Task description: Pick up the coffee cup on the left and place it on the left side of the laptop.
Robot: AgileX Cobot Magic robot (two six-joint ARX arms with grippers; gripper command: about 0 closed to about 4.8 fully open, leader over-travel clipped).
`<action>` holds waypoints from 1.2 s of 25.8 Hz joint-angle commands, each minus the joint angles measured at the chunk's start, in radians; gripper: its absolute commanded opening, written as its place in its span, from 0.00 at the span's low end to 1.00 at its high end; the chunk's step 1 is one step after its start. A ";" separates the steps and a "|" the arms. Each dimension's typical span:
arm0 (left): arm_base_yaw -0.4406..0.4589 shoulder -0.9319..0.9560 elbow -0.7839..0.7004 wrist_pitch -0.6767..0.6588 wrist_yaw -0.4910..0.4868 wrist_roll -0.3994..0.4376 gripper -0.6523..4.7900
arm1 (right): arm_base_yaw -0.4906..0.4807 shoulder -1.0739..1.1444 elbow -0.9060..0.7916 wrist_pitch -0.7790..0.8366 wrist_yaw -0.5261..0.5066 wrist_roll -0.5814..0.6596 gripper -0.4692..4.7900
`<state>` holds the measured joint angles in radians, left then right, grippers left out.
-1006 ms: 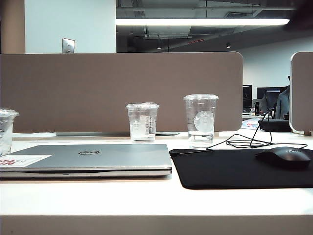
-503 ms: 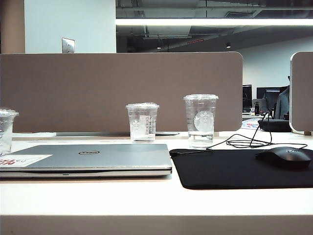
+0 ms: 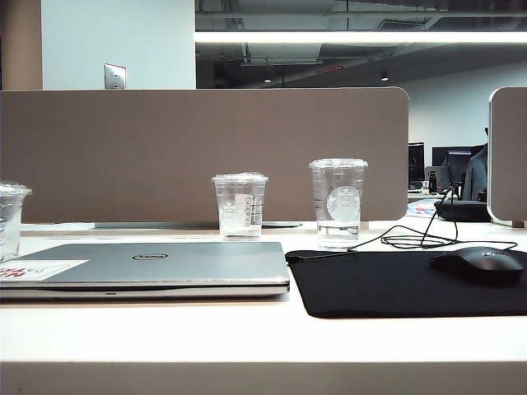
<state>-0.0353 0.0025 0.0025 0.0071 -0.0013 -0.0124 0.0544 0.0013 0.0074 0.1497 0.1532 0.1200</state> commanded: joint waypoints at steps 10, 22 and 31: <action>0.000 0.000 0.004 0.008 0.002 0.001 0.11 | 0.000 -0.002 -0.006 -0.108 -0.043 -0.180 0.08; 0.000 0.000 0.004 0.008 0.002 0.001 0.11 | -0.037 -0.002 -0.006 -0.119 -0.076 -0.139 0.08; 0.000 0.000 0.004 0.008 0.002 0.001 0.11 | -0.038 -0.002 -0.006 -0.119 -0.078 -0.068 0.08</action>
<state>-0.0353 0.0025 0.0025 0.0040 -0.0013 -0.0124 0.0158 0.0013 0.0074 0.0158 0.0776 0.0204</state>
